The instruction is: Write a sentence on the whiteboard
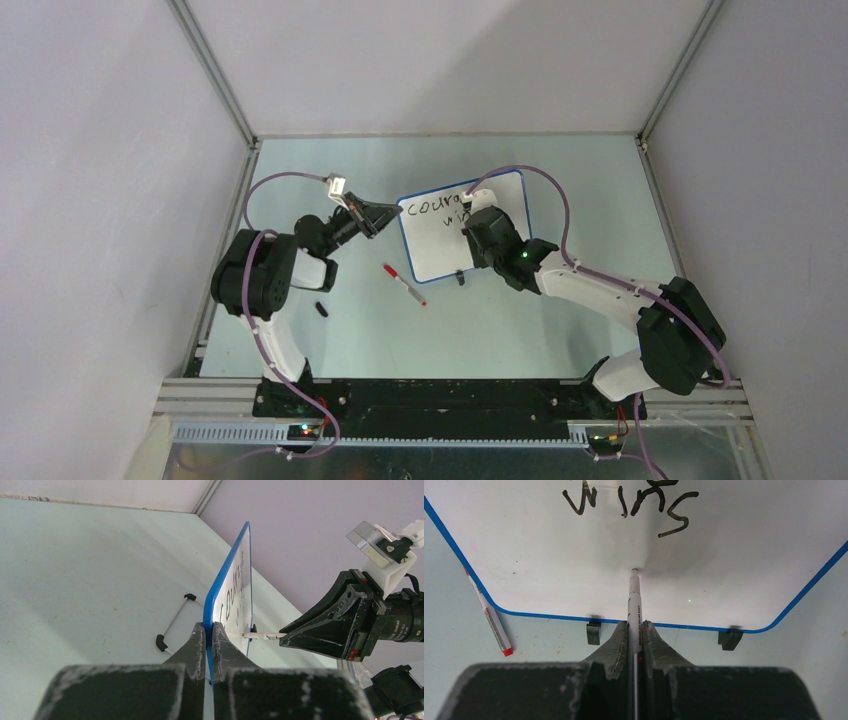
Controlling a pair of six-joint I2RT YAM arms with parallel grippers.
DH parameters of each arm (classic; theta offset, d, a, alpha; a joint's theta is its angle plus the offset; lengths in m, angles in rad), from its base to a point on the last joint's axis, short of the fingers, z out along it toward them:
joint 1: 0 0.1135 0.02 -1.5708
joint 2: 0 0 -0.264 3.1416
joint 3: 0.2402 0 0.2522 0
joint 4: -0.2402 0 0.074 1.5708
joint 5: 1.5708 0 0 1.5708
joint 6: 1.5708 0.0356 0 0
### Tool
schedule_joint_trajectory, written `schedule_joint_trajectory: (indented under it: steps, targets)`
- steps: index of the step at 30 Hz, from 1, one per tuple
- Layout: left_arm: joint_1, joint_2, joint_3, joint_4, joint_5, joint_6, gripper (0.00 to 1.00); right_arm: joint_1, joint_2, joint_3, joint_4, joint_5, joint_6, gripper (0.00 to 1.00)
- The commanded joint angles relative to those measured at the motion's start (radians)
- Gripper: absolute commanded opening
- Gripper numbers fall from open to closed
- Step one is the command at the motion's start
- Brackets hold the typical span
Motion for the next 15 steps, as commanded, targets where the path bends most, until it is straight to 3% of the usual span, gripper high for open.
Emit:
schedule_joint_trajectory:
  steps: [1,15]
  targets:
    - [-0.005,-0.016,-0.004,0.030,0.030,0.058,0.00,-0.007,0.005,0.049,0.042,-0.010,0.001,0.00]
    - [-0.005,-0.015,-0.003,0.030,0.031,0.058,0.00,0.000,0.009,0.048,0.022,-0.060,-0.014,0.00]
